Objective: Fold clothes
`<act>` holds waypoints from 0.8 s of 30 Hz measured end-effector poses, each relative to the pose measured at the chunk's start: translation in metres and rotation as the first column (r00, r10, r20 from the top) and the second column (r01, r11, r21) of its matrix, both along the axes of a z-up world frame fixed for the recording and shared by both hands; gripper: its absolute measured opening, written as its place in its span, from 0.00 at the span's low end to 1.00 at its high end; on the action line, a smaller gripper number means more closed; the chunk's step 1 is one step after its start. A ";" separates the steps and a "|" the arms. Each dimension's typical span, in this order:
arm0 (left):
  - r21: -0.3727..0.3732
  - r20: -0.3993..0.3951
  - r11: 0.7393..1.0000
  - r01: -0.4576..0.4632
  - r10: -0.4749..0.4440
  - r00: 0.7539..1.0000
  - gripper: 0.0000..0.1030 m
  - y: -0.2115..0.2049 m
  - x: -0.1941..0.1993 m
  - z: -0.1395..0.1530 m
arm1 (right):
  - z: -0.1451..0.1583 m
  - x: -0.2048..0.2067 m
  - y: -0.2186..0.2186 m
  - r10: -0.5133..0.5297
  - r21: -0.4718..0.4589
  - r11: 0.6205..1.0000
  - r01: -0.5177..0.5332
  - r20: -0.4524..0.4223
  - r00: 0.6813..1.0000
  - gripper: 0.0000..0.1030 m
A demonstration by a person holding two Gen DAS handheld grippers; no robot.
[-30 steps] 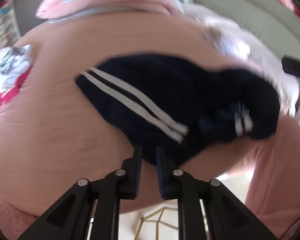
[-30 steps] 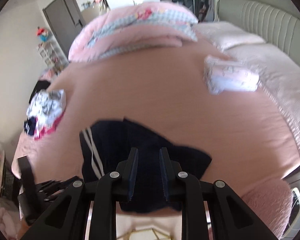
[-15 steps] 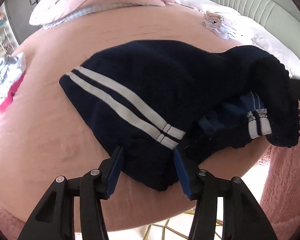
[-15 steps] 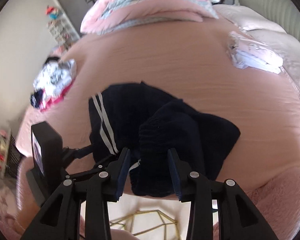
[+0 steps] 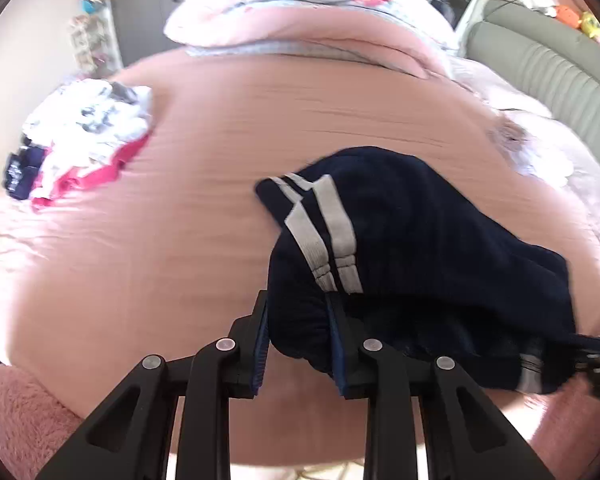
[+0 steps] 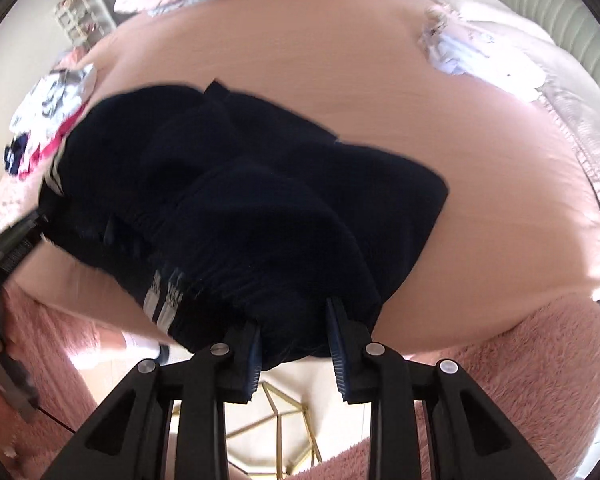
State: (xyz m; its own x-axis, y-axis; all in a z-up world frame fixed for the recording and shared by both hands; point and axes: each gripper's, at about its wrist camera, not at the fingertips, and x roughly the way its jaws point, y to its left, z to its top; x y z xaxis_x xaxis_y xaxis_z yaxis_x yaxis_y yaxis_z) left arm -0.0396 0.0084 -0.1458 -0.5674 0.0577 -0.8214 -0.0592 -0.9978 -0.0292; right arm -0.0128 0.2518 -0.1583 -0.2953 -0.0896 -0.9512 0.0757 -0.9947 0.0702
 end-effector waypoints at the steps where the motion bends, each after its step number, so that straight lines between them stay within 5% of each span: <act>1: -0.018 0.014 0.999 0.028 -0.028 1.000 0.28 0.002 0.002 0.000 | -0.001 0.001 -0.003 0.013 0.009 1.000 -0.013 0.000 1.000 0.27; 5: -0.191 -0.006 0.971 0.144 -0.148 0.989 0.46 0.017 0.010 -0.003 | -0.001 0.001 -0.007 0.039 -0.036 0.999 -0.039 0.002 0.999 0.27; 7: -0.236 0.015 0.950 0.203 -0.205 0.979 0.47 0.024 0.005 -0.009 | 0.002 0.005 -0.010 0.057 -0.086 0.995 -0.058 -0.004 0.998 0.27; 12: -0.271 0.055 0.910 0.314 -0.311 0.949 0.47 0.047 0.003 -0.022 | 0.011 0.006 -0.012 0.068 -0.092 0.993 -0.071 -0.038 0.997 0.27; 17: -0.302 -0.024 0.879 0.369 -0.394 0.919 0.47 0.059 -0.009 -0.026 | 0.030 0.001 0.008 0.006 -0.177 0.984 -0.022 -0.092 0.996 0.26; 24: -0.244 -0.199 0.903 0.353 -0.403 0.893 0.47 0.059 -0.010 -0.002 | 0.054 0.001 0.025 -0.055 -0.255 0.967 0.012 -0.164 0.985 0.25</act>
